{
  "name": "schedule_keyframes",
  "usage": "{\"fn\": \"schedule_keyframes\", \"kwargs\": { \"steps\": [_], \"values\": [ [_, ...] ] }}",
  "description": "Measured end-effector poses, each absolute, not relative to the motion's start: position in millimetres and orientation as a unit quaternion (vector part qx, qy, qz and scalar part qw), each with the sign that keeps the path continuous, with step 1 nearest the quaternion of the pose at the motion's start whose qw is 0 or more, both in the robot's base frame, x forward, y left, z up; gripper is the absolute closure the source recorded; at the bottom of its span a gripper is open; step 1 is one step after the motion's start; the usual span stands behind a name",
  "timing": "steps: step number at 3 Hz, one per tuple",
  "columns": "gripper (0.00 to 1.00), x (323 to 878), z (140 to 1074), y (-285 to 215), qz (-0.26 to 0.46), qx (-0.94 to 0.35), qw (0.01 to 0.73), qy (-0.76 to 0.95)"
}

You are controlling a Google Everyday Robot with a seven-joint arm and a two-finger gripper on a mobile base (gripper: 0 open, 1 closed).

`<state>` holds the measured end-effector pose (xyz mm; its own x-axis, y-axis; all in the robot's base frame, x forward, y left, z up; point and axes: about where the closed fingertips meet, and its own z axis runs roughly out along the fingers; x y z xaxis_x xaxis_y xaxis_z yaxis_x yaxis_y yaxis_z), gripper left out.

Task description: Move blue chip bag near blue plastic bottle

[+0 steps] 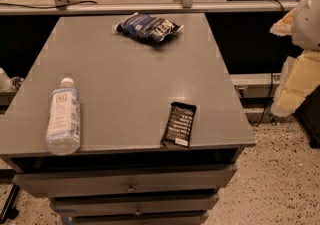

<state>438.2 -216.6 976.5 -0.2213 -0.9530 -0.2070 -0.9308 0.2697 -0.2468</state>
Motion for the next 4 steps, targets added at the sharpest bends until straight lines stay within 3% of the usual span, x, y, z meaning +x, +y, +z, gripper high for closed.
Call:
{"fn": "schedule_keyframes", "kwargs": {
  "steps": [2,4],
  "values": [
    [0.00,444,978,-217,-0.028,-0.599,0.175,0.781],
    [0.00,574,953,-178,0.058,-0.542,0.274,0.792]
  ]
}}
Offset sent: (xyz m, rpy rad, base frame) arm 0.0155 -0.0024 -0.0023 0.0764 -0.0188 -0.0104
